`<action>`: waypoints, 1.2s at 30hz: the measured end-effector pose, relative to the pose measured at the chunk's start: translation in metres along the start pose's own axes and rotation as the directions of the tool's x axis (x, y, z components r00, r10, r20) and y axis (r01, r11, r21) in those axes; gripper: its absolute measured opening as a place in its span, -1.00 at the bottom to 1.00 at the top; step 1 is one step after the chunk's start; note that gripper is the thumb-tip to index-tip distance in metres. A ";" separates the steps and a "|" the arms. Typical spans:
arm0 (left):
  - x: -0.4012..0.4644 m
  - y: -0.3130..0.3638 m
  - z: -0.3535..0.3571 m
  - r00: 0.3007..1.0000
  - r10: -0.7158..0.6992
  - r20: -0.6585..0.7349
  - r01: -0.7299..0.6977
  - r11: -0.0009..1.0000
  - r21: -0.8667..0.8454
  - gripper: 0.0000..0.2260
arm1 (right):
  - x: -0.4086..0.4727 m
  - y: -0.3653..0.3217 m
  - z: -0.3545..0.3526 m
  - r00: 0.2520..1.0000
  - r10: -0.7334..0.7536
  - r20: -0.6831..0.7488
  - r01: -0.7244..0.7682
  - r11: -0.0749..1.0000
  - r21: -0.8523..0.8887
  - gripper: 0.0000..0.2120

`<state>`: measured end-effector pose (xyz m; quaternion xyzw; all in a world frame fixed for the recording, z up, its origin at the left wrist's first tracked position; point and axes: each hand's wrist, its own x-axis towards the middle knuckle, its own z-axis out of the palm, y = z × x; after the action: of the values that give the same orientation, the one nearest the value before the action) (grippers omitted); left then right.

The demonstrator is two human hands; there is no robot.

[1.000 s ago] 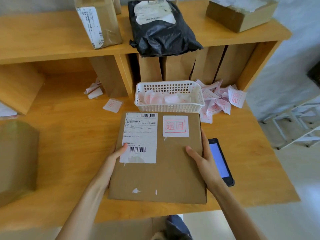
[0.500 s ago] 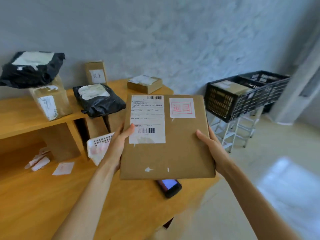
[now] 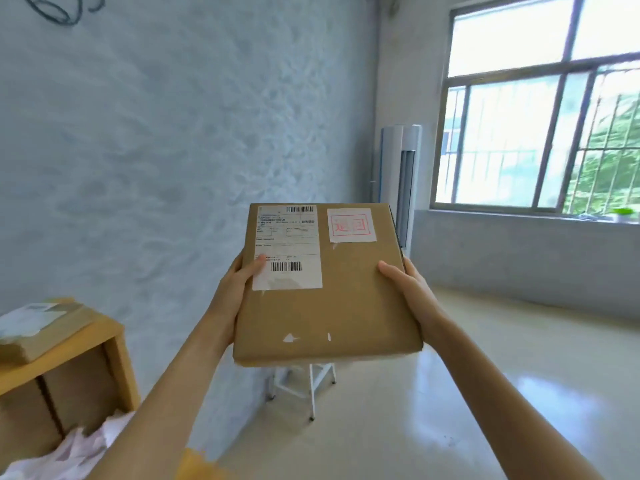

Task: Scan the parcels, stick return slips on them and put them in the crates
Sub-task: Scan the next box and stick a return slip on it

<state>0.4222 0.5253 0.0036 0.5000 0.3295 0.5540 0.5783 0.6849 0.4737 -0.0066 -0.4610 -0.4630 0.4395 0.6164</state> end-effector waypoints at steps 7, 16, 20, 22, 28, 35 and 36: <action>0.117 -0.030 0.117 0.994 -0.010 0.110 0.015 0.999 -0.038 -0.70 | 0.098 -0.035 -0.110 0.995 -0.047 -0.092 0.042 0.997 -0.059 -0.60; 0.252 -0.055 0.176 0.991 -0.048 0.123 0.053 0.998 -0.036 -0.66 | 0.226 -0.049 -0.177 0.996 -0.062 -0.067 0.055 0.993 -0.109 -0.53; 0.315 -0.065 0.196 0.991 -0.036 0.126 0.042 0.998 -0.048 -0.70 | 0.289 -0.046 -0.198 0.993 -0.082 -0.080 0.074 0.992 -0.102 -0.57; 0.350 -0.072 0.203 0.991 -0.041 0.126 0.047 0.998 -0.045 -0.71 | 0.324 -0.040 -0.207 0.992 -0.082 -0.092 0.073 0.992 -0.099 -0.58; 0.474 -0.093 0.209 0.993 -0.008 0.115 0.012 0.999 -0.034 -0.70 | 0.451 -0.024 -0.224 0.991 -0.099 -0.087 0.089 0.989 -0.117 -0.65; 0.615 -0.122 0.218 0.998 -0.024 0.058 0.025 1.000 -0.007 -0.73 | 0.601 0.001 -0.237 0.992 -0.092 -0.089 0.078 0.985 -0.153 -0.71; 0.633 -0.129 0.220 0.998 -0.036 0.052 0.035 0.999 0.003 -0.74 | 0.620 0.007 -0.242 0.993 -0.078 -0.086 0.064 0.986 -0.155 -0.73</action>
<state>0.7749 1.1078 0.0539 0.5088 0.3237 0.5303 0.5960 1.0351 1.0362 0.0538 -0.5098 -0.4824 0.3589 0.6153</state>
